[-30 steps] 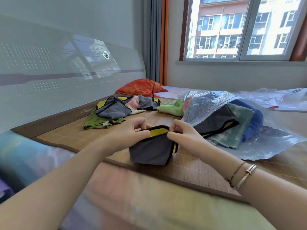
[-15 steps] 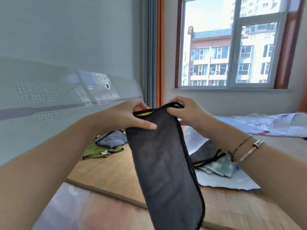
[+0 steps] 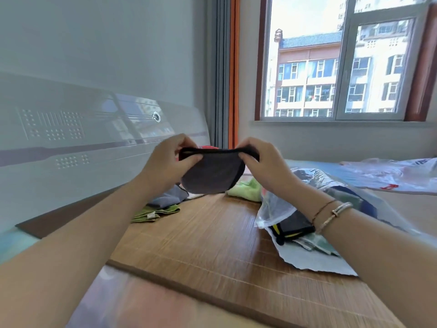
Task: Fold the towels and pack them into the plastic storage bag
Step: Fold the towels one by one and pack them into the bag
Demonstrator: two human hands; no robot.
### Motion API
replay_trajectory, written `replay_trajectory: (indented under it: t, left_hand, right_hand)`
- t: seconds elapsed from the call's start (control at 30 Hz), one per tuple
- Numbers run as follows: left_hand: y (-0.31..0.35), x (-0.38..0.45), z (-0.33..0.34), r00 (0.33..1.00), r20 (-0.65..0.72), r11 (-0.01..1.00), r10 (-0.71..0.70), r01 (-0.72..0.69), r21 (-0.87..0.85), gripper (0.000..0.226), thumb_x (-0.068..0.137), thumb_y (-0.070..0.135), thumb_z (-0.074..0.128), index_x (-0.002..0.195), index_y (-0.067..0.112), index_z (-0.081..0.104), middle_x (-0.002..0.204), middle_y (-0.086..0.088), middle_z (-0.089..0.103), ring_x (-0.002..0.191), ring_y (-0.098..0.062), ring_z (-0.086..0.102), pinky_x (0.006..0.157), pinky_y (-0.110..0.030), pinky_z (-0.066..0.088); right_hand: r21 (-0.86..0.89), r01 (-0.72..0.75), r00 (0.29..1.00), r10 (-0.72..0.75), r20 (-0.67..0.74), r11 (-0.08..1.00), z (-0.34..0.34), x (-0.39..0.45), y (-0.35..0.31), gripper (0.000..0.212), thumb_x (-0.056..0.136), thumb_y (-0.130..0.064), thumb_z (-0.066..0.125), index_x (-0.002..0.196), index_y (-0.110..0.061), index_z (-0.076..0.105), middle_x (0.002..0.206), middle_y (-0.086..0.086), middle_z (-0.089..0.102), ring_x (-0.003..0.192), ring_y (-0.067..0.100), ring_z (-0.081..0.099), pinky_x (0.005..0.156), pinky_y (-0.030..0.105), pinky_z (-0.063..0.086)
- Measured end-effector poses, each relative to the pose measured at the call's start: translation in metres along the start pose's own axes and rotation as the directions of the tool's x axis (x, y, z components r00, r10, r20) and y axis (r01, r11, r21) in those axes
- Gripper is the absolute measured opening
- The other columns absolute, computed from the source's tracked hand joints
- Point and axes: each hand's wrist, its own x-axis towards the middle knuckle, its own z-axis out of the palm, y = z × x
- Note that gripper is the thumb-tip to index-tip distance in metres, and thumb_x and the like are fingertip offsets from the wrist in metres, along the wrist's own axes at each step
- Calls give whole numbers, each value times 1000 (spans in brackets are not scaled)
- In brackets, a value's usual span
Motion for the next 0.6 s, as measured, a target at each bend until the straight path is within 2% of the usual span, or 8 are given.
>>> replay_trajectory:
  t: [0.07,0.17,0.23,0.33,0.4,0.43,0.5,0.6]
  left_hand:
    - [-14,-26,8,989,139,999,-46,44,22,9,86,10,66,88,15,59,83,8,65,77,-3,59,72,-18,44]
    - [-35,-76,27,916,349,980,-196,168,109,7,92,20,60,92,18,53,88,8,62,75,-2,54,65,-15,38]
    - [-45,-101,36,837,467,953,-284,195,231,7,95,27,56,92,23,50,87,4,59,79,-12,52,64,-23,36]
    - [-49,-120,39,654,637,913,-407,261,315,9,96,35,53,97,26,51,92,6,57,82,-10,50,65,-25,37]
    - [-53,-125,41,549,690,882,-471,311,355,16,95,37,54,102,23,54,103,3,60,87,-11,53,67,-23,40]
    - [-57,-127,44,531,691,871,-491,323,371,18,94,37,56,103,21,56,106,2,61,89,-12,54,68,-22,40]
    - [-71,-125,52,589,633,864,-503,331,379,15,92,33,60,99,20,58,105,2,61,92,-12,55,68,-22,40]
    - [-90,-113,70,793,353,868,-497,458,193,16,88,22,66,96,12,57,97,-4,59,91,-16,54,66,-22,37]
  right_hand:
    - [-9,-31,992,32,123,999,10,-30,12,21,88,1,56,89,-20,61,82,-12,62,79,-9,56,73,8,39]
    - [-81,-219,909,233,346,972,30,-80,37,13,90,-6,58,90,-18,62,91,-2,66,89,10,61,85,27,47]
    - [-100,-340,797,343,497,935,37,-105,47,9,90,-11,58,89,-17,64,90,2,68,89,18,64,87,34,51]
    - [-47,-554,608,443,659,831,37,-123,46,11,92,-11,55,87,-15,64,78,0,64,72,15,63,70,28,51]
    - [-32,-691,469,481,741,722,39,-128,46,12,94,-12,53,89,-14,65,74,0,65,70,19,64,68,34,56]
    - [-74,-691,440,499,747,719,41,-129,46,12,94,-14,53,92,-15,65,74,0,65,68,19,65,68,36,57]
    - [-170,-638,476,559,679,751,55,-126,50,13,95,-17,54,97,-13,66,78,0,64,64,15,63,61,28,56]
    - [-197,-583,668,603,435,788,85,-113,65,9,95,-19,54,91,-15,61,83,0,61,72,14,60,55,22,47]
